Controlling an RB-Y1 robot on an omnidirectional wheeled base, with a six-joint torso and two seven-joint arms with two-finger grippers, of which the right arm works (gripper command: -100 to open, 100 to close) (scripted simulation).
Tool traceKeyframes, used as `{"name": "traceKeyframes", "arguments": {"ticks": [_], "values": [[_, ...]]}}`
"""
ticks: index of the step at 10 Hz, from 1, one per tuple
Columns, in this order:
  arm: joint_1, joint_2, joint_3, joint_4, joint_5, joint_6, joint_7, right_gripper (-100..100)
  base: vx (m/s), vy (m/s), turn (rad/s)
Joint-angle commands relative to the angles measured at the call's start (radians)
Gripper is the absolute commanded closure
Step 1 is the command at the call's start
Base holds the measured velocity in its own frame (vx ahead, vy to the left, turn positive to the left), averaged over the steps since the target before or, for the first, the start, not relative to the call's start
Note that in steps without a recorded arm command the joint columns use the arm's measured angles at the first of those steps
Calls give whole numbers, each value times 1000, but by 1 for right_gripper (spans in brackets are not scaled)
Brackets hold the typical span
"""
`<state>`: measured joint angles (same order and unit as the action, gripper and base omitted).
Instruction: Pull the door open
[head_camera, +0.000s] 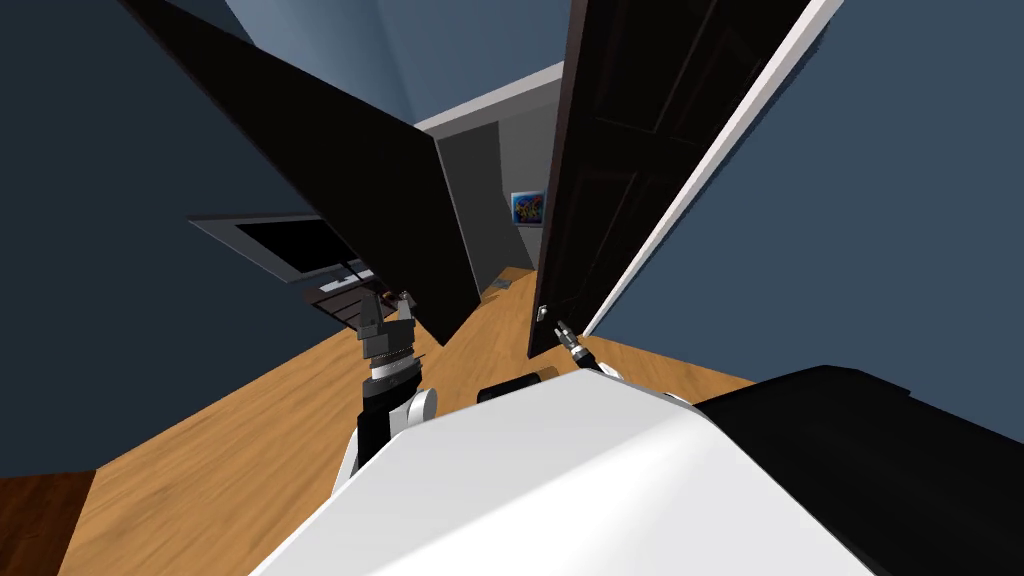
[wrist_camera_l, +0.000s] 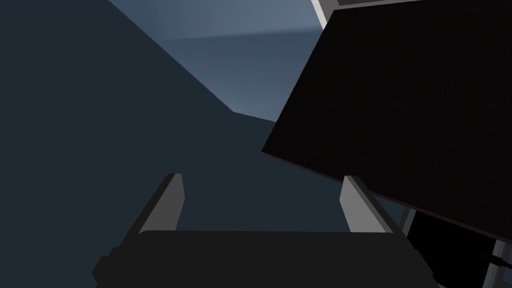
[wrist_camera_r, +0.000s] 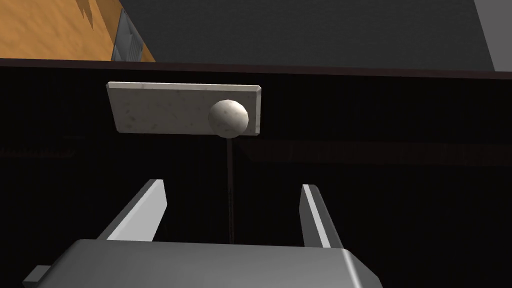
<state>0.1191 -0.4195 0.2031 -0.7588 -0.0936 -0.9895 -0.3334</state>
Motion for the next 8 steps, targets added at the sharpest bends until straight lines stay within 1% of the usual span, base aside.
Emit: {"name": "traceKeyframes", "arguments": {"ticks": [1,3,4,5,6,8], "values": [[-8,3,-20,20,-10,-7,2,-100,233,57,216],[-13,5,-37,39,-18,-13,4,-100,217,26,132],[-19,8,-53,58,-26,-20,6,-100,246,11,199],[-13,7,-44,44,-22,-15,5,-100,125,-1,28],[-13,7,-44,44,-22,-15,5,100,-24,5,-33],[-13,7,-44,44,-22,-15,5,100,-37,-2,14]]}}
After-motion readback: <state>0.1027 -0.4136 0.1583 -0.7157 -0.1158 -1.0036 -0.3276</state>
